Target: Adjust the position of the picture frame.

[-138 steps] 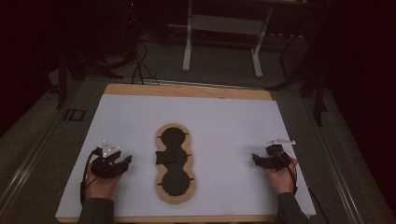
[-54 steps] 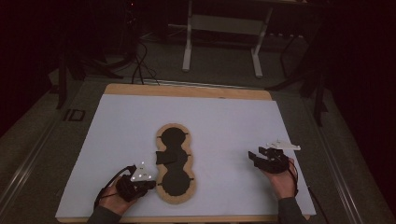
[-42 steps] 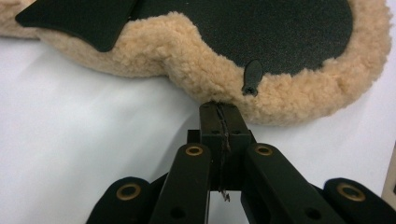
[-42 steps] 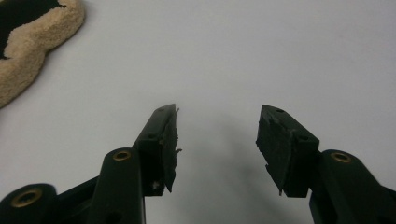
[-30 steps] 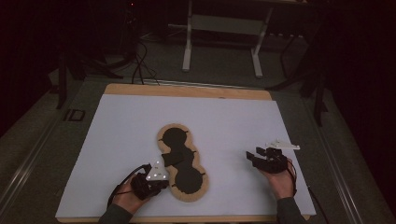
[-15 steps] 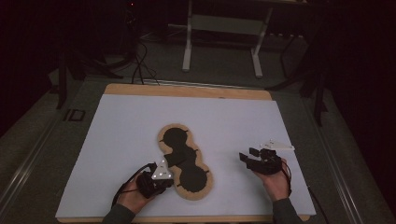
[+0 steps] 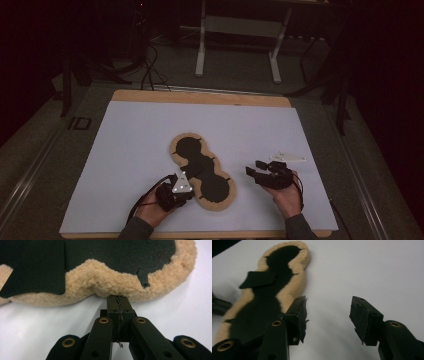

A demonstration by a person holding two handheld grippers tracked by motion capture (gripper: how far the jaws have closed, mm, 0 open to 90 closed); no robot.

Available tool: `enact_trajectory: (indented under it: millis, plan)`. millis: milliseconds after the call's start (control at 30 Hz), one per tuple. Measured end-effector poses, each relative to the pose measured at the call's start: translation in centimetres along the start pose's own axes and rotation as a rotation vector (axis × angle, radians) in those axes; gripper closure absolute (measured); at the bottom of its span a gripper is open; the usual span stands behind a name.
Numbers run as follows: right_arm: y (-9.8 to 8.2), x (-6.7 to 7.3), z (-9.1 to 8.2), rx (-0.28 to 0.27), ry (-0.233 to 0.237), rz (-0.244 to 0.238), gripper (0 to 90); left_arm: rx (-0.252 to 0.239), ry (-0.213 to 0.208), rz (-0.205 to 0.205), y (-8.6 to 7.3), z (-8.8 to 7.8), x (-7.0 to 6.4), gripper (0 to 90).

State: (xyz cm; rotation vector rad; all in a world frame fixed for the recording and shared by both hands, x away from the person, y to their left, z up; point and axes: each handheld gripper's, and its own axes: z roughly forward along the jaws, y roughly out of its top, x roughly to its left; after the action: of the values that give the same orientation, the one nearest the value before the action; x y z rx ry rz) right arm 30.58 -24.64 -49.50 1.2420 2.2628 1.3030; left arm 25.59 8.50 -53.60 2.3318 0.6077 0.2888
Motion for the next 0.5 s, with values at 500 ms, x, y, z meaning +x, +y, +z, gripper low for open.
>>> enact_trajectory:
  millis: [500]
  plan:
    - [-0.1, 3.2, 1.1, 0.034, 0.105, -0.082, 53.2, -0.055, 0.073, -0.031, 1.0, 1.7, 0.1, 90.0]
